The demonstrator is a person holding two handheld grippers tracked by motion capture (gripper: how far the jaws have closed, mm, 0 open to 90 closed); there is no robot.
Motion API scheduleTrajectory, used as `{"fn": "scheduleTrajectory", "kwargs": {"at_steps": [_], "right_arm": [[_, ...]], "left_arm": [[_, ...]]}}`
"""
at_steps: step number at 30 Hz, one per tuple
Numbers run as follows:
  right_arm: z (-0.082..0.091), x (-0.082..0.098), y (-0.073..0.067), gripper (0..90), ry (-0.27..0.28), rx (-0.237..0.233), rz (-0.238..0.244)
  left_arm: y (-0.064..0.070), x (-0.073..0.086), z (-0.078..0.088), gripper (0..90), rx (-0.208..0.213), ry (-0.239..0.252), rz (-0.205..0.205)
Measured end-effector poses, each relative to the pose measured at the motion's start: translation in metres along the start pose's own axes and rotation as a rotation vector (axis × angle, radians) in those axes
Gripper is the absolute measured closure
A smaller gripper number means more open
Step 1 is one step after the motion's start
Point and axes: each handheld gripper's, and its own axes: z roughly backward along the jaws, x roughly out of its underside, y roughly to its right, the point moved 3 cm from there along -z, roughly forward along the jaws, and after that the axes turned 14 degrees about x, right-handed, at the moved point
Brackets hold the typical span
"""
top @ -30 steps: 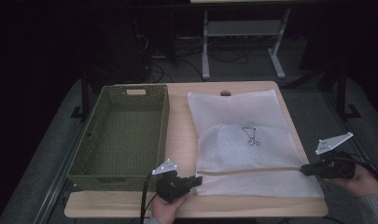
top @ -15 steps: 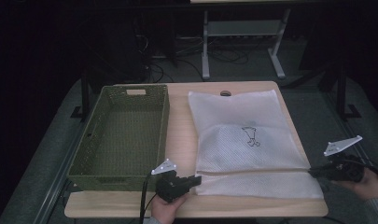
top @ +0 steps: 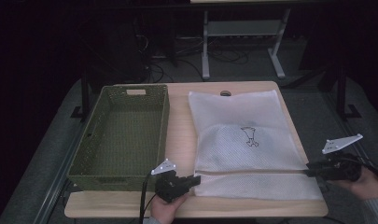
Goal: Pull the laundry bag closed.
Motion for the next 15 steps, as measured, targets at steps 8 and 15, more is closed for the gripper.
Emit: {"fn": "scheduleTrajectory", "kwargs": {"at_steps": [8, 15], "right_arm": [[-0.009, -0.021, -0.019, 56.8, 0.037, -0.031, 0.028], [-0.015, -0.036, -0.034, 54.5, 0.051, -0.067, 0.059]], "left_arm": [[0.008, -0.004, 0.0, 69.3, -0.046, -0.02, -0.072], [0.011, -0.007, 0.003, 62.3, -0.07, -0.006, -0.075]]}}
